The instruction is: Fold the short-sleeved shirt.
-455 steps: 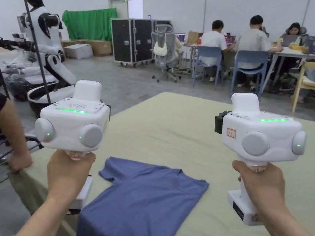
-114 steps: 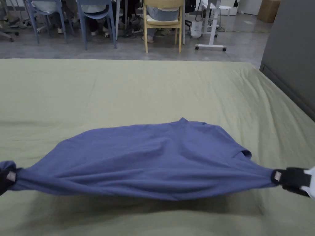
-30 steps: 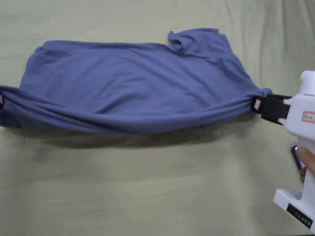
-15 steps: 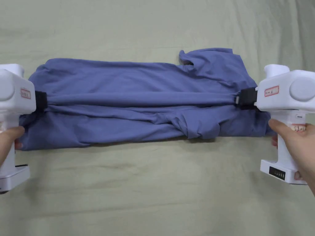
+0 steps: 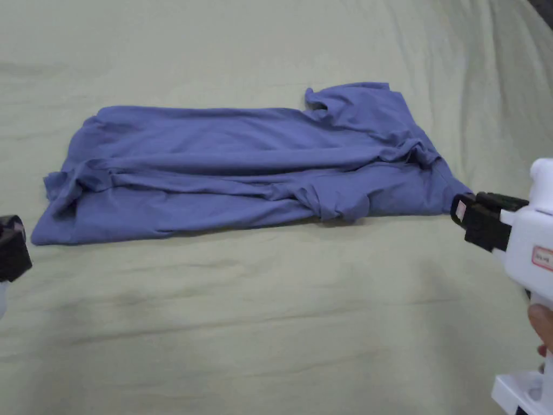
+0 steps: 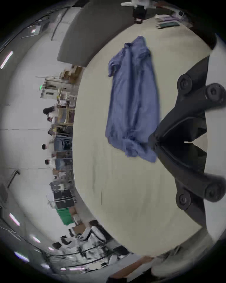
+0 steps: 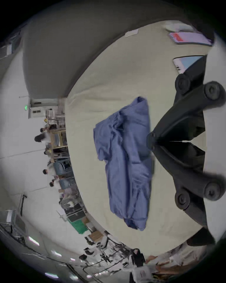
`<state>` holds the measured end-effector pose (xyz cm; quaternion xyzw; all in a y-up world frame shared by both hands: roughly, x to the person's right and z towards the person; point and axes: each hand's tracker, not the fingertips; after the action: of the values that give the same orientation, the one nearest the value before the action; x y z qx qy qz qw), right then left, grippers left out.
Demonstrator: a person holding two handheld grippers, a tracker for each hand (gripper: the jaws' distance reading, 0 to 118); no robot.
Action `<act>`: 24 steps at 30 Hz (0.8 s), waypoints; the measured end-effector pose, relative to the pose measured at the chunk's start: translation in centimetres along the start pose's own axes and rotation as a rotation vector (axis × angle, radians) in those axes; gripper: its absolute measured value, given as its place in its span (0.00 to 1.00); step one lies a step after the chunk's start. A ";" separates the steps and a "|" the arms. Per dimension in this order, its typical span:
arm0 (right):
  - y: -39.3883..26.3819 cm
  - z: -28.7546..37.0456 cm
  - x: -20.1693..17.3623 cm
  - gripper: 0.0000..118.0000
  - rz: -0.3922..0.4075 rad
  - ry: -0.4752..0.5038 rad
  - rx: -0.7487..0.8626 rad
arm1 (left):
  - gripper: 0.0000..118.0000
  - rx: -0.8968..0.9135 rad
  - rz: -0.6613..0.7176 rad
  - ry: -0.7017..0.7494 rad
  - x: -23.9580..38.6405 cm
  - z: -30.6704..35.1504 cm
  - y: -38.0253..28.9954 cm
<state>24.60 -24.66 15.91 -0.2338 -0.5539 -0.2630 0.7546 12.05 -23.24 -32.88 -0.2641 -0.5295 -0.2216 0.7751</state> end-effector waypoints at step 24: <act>0.5 -5.1 -1.0 0.03 0.021 0.010 -0.109 | 0.49 -0.314 -0.006 -0.101 -1.4 -22.4 2.2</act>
<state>28.35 -27.44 13.47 -0.2790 -0.5324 -0.2862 0.7462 28.74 -35.91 -41.26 -0.3912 -0.5272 -0.2902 0.6963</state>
